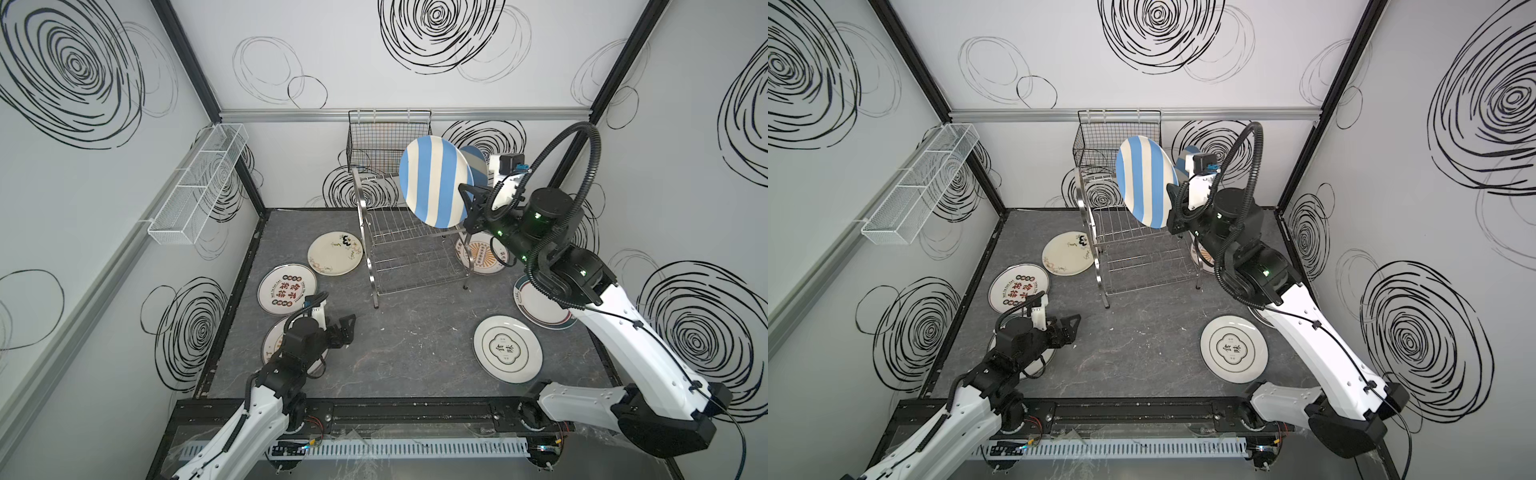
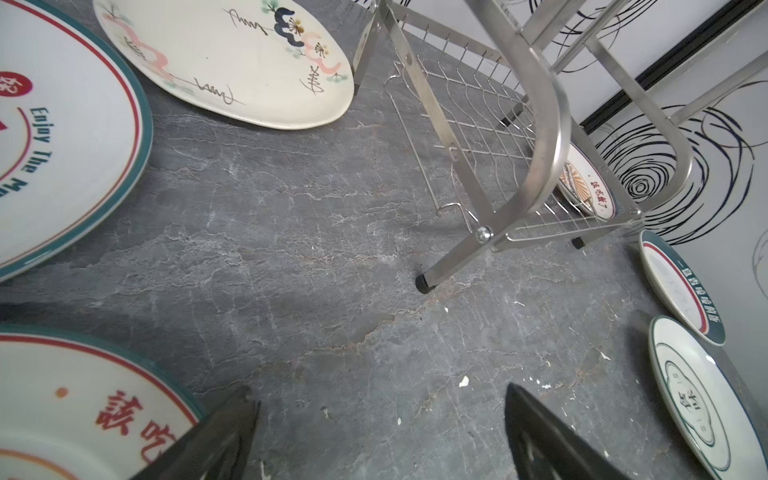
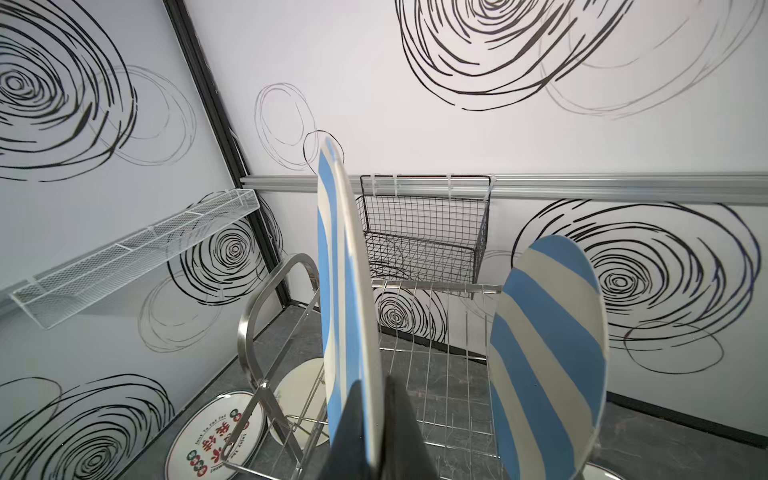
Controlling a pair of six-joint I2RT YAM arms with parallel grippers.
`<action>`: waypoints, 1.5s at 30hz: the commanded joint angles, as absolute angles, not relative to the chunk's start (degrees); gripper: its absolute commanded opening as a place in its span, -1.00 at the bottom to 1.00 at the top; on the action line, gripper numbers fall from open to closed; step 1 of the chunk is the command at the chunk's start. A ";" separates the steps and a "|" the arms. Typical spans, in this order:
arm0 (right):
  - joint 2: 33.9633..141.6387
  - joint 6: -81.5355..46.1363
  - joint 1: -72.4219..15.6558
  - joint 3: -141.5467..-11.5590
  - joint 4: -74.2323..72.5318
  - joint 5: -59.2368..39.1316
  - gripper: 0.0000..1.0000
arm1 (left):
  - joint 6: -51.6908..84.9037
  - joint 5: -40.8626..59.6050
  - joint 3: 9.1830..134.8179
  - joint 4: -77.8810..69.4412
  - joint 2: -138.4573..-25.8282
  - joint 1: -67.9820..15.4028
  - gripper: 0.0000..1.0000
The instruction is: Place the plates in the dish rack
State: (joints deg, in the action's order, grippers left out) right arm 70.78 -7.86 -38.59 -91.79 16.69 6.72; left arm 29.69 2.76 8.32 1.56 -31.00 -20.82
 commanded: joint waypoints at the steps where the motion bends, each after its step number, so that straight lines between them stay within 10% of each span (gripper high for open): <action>1: 71.94 -1.67 -40.24 -95.01 10.23 19.44 -1.00 | 28.70 4.04 7.77 -1.63 -31.23 -20.26 0.91; 45: 82.20 -0.43 -31.47 -94.81 5.59 22.33 -1.00 | 28.68 4.56 8.09 -2.02 -33.13 -20.13 0.91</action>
